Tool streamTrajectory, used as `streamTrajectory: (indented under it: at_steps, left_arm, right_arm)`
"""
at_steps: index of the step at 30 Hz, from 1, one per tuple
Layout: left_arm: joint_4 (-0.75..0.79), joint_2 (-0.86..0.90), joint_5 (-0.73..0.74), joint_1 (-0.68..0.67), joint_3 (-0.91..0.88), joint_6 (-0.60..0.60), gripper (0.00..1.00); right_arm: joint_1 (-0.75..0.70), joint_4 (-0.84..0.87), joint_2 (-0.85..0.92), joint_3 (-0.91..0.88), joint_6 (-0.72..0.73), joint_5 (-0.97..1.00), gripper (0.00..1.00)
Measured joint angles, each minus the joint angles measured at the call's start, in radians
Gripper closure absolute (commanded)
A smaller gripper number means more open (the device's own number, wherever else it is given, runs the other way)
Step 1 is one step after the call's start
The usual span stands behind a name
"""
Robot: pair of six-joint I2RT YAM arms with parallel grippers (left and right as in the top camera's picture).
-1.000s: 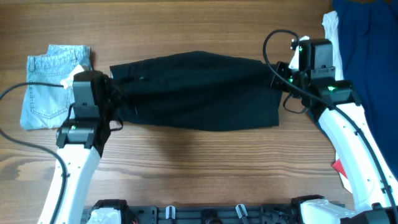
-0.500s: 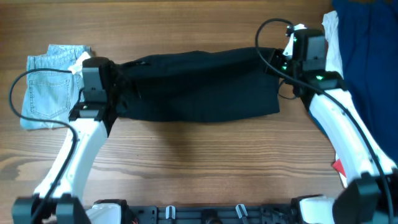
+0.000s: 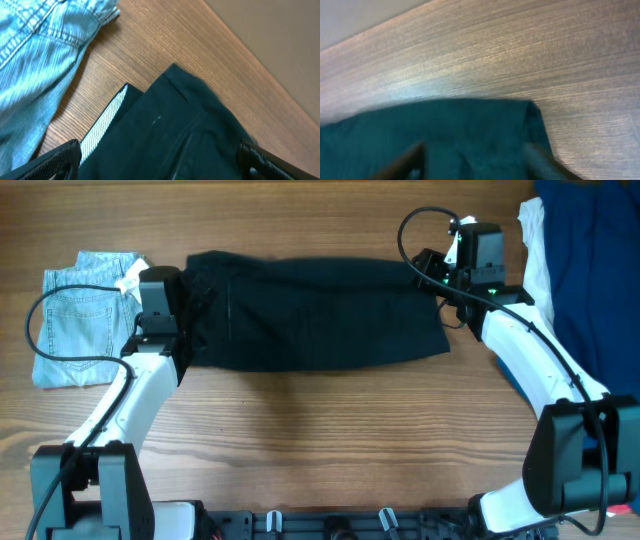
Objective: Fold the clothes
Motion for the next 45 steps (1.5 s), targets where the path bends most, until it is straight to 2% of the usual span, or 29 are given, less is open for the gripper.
streamTrajectory:
  at_steps: [5,12,16,19,27,29,30,31,32,33,34,36,37,40,42,45]
  left_arm:
    - [-0.078,0.000,0.026,0.001,0.003,0.063,0.00]
    - [-0.299,0.000,0.036,0.001,0.005,0.088,0.02]
    - [-0.369,0.000,0.036,0.001,0.005,0.089,0.05]
    - [-0.395,0.000,0.036,0.001,0.005,0.091,0.06]
    - [-0.397,0.011,0.036,0.001,0.005,0.093,0.05]
    - [-0.406,0.031,0.036,0.001,0.005,0.093,0.06]
    - [-0.408,0.041,0.036,0.001,0.005,0.093,0.09]
    - [-0.412,0.054,0.036,0.001,0.005,0.093,0.12]
    - [-0.415,0.066,0.036,0.001,0.005,0.093,0.16]
    - [-0.419,0.076,0.037,0.001,0.005,0.096,0.21]
    - [-0.422,0.083,0.036,0.001,0.005,0.096,0.27]
    - [-0.430,0.098,0.037,0.001,0.005,0.100,0.37]
    - [-0.434,0.106,0.039,0.001,0.005,0.100,0.43]
    - [-0.452,0.116,0.043,0.001,0.005,0.103,0.75]
    - [-0.467,0.116,0.045,0.001,0.005,0.101,0.91]
    - [-0.516,0.116,0.056,0.000,0.005,0.104,0.96]
  right_arm:
    - [0.000,-0.033,0.001,0.000,0.002,-0.005,0.18]
    - [0.000,-0.266,0.001,0.005,0.002,0.000,0.17]
    - [0.000,-0.376,0.001,0.005,0.003,0.003,0.21]
    - [0.000,-0.396,0.007,0.005,0.003,0.003,0.28]
    - [0.000,-0.368,0.101,-0.039,0.012,-0.003,0.25]
    - [0.000,-0.367,0.137,-0.040,0.014,-0.013,0.27]
    - [0.000,-0.367,0.147,-0.040,0.014,-0.015,0.30]
    - [0.000,-0.366,0.156,-0.040,0.014,-0.016,0.38]
    - [-0.002,-0.367,0.158,-0.040,0.016,-0.016,0.50]
    - [-0.004,-0.367,0.158,-0.040,0.021,-0.016,0.68]
    - [-0.005,-0.367,0.159,-0.040,0.020,-0.016,0.81]
    - [-0.008,-0.371,0.161,-0.040,0.020,-0.018,0.96]
    - [-0.007,-0.371,0.161,-0.040,0.021,-0.021,0.96]
    - [-0.005,-0.377,0.161,-0.040,0.022,-0.035,0.95]
    - [-0.005,-0.386,0.161,-0.040,0.022,-0.035,0.96]
    - [-0.004,-0.418,0.161,-0.039,0.030,-0.025,0.96]
